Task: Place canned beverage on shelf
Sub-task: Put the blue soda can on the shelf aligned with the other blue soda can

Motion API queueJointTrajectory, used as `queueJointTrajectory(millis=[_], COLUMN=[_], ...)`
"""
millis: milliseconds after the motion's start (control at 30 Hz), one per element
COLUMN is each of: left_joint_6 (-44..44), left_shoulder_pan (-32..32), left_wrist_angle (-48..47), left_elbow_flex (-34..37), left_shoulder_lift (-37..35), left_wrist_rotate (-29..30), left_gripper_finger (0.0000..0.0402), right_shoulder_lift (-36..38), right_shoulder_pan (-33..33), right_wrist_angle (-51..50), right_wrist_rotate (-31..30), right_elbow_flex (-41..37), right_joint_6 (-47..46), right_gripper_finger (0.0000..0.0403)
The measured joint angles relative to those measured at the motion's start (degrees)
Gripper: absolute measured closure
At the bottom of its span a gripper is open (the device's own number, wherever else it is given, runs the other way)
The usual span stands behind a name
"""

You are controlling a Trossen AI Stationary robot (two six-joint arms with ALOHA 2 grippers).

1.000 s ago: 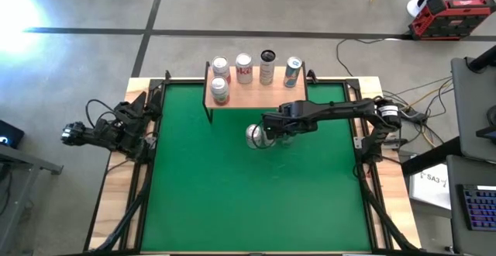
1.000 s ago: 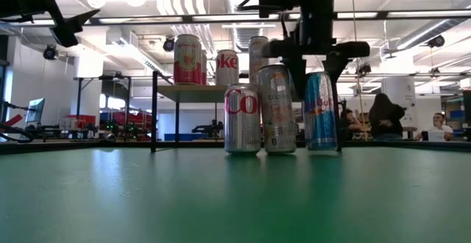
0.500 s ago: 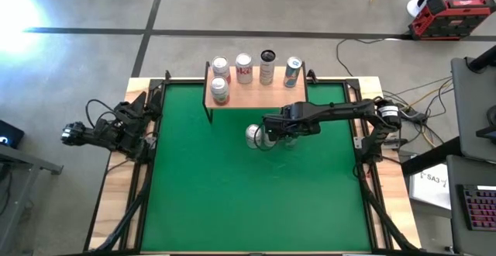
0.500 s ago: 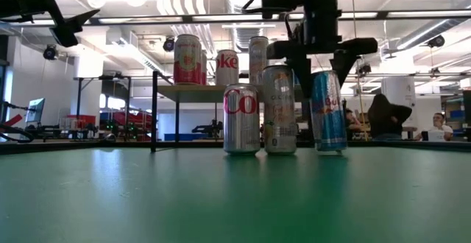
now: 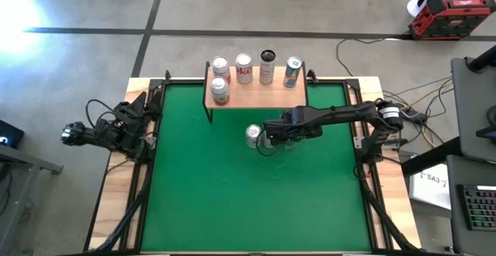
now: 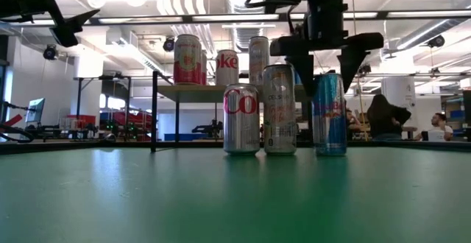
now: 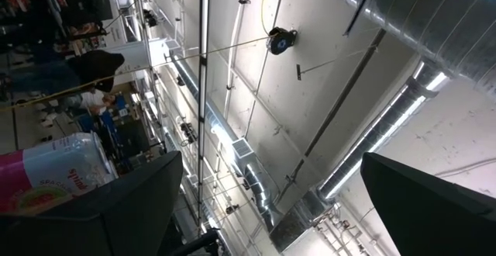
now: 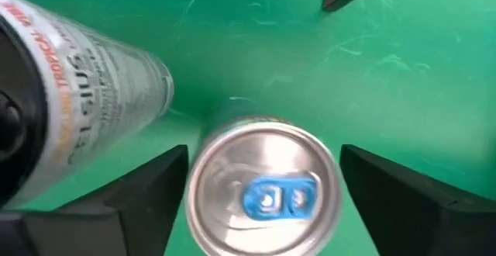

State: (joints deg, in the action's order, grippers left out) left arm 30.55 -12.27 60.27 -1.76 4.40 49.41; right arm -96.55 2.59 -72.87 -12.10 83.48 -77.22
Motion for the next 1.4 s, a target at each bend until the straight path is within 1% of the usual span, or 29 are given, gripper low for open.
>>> queueJointTrajectory(millis=[67,200,300,367,533,667,867,1033,1200,1400], left_joint_6=[0.0,0.0,0.0,0.0,0.0,0.0,0.0,0.0,0.0,0.0], left_shoulder_pan=[0.0,0.0,0.0,0.0,0.0,0.0,0.0,0.0,0.0,0.0], left_wrist_angle=[0.0,0.0,0.0,0.0,0.0,-0.1,-0.1,-0.2,-0.2,-0.2], left_elbow_flex=[0.0,0.0,0.0,0.0,0.0,0.0,0.0,0.0,0.0,0.0], left_shoulder_lift=[0.0,0.0,0.0,0.0,0.0,0.0,0.0,0.0,0.0,0.0], left_wrist_rotate=[0.0,0.0,0.0,0.0,0.0,0.0,0.0,0.0,0.0,0.0], left_gripper_finger=[0.0022,0.0022,0.0022,0.0022,0.0022,0.0022,0.0022,0.0022,0.0022,0.0022], right_shoulder_lift=[0.4,1.0,0.9,0.8,-1.1,-3.3,-7.9,-12.4,-16.0,-18.8], right_shoulder_pan=[-0.7,-3.7,-6.9,-9.4,-15.7,-18.8,-19.5,-19.6,-19.6,-19.8], right_wrist_angle=[-0.8,-2.1,-3.4,-3.9,-5.1,-7.0,-9.4,-11.2,-12.4,-12.5], right_wrist_rotate=[-0.6,-4.6,-8.2,-11.4,-21.8,-27.3,-28.8,-33.6,-37.2,-38.9], right_elbow_flex=[0.0,0.0,0.0,-0.2,-0.7,-1.0,-1.0,-1.0,-1.0,-1.0], right_joint_6=[-1.2,-5.2,-11.2,-16.1,-28.3,-35.0,-41.6,-46.3,-50.2,-53.5], right_gripper_finger=[0.0061,0.0020,0.0005,0.0004,0.0003,0.0003,0.0003,0.0003,0.0003,0.0003])
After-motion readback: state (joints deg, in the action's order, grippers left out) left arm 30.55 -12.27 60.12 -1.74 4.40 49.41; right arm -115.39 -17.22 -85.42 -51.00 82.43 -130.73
